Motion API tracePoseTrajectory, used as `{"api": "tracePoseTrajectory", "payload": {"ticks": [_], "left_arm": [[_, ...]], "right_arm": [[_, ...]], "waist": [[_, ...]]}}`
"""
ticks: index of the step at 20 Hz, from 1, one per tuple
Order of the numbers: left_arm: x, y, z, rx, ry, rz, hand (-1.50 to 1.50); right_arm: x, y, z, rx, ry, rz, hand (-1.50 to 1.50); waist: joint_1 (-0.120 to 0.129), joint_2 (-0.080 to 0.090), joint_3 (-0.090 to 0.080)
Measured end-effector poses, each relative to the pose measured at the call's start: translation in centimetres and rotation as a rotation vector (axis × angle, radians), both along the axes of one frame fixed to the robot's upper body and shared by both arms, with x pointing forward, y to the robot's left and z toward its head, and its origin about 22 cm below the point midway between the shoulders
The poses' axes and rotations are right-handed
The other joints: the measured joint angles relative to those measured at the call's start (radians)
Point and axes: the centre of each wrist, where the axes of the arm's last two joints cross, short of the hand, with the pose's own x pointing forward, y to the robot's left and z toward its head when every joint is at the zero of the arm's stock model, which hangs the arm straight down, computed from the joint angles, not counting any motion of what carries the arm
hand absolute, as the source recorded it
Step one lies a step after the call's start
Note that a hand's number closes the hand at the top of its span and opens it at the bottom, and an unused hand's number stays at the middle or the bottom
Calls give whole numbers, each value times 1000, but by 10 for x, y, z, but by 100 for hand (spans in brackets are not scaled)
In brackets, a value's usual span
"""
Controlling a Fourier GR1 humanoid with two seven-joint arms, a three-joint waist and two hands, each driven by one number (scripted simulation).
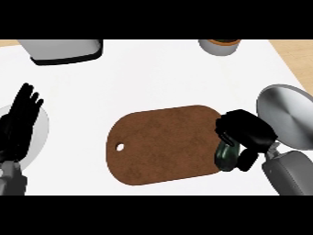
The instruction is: Pick the eggplant from the cutting board and place it in the pan
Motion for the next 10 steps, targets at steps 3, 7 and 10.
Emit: {"api": "tracePoseTrajectory", "payload": {"ticks": [3, 7, 10], "left_arm": [[-5, 4, -2, 2, 8, 13, 0], [-11, 9, -2, 11, 5, 19, 0], [-10, 7, 2, 6, -5, 7, 0]], "right_arm": [[-15, -20, 32, 64, -177, -39, 150], [-47, -45, 71, 138, -354, -77, 150], [-80, -65, 96, 170, -412, -114, 150]], "waist": [[-10, -1, -1], [-13, 2, -1], [-2, 11, -1]]}}
